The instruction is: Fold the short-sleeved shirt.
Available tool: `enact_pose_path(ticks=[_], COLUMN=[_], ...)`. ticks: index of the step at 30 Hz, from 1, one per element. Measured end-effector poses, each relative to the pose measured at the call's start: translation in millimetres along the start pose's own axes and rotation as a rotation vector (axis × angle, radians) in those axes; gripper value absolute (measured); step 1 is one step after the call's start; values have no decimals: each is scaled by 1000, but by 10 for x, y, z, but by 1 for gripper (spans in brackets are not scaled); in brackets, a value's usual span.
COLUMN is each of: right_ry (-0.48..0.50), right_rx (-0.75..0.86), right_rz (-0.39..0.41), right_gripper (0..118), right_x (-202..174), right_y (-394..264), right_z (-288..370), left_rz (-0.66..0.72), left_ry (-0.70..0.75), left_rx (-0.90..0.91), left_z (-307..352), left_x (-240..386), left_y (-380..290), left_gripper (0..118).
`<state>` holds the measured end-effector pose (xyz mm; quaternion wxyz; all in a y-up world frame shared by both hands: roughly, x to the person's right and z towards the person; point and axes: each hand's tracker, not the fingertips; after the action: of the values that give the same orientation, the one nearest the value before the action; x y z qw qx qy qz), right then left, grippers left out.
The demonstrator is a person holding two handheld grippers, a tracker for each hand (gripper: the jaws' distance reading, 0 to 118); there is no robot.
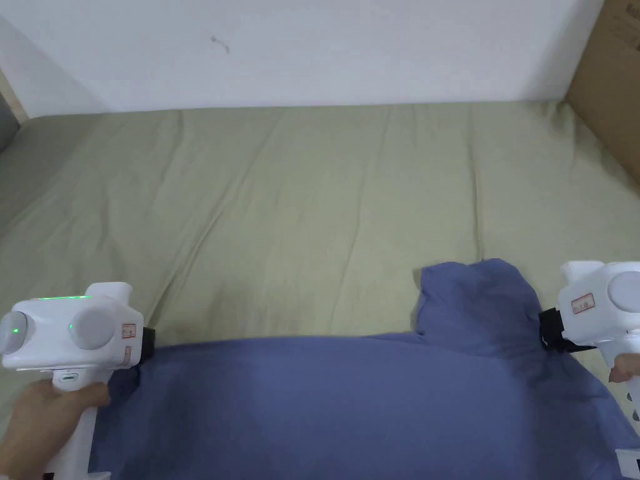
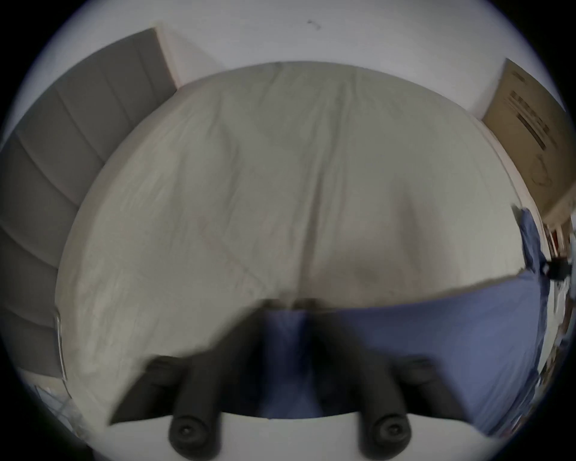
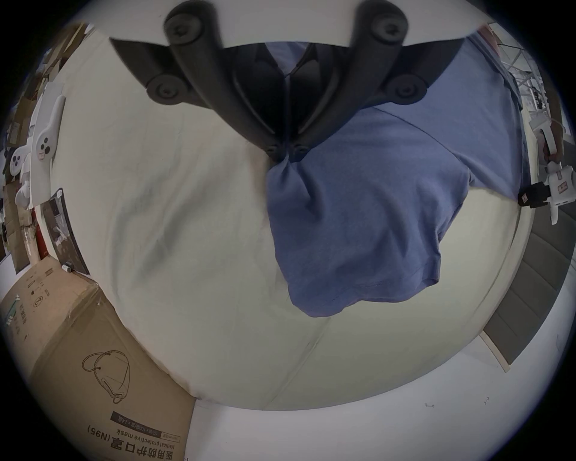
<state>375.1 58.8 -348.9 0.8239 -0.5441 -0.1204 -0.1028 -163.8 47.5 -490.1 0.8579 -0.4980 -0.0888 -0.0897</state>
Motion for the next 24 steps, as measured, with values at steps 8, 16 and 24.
enact_pose_path(ticks=[8,16,24], right_ry=[63,99,125], right_rx=[88,168,68], right_rz=[-20,30,-15], right_gripper=[1,1,1], right_x=[104,154,274], right_y=[-195,-1074,-2536], right_z=[706,1668,1919], left_rz=[-2,38,40], left_ry=[-50,-111,-78], left_rx=[60,188,47], left_z=[723,1899,2027], left_x=[-101,-416,-450], left_y=[-220,-967,-2133], left_gripper=[2,2,2])
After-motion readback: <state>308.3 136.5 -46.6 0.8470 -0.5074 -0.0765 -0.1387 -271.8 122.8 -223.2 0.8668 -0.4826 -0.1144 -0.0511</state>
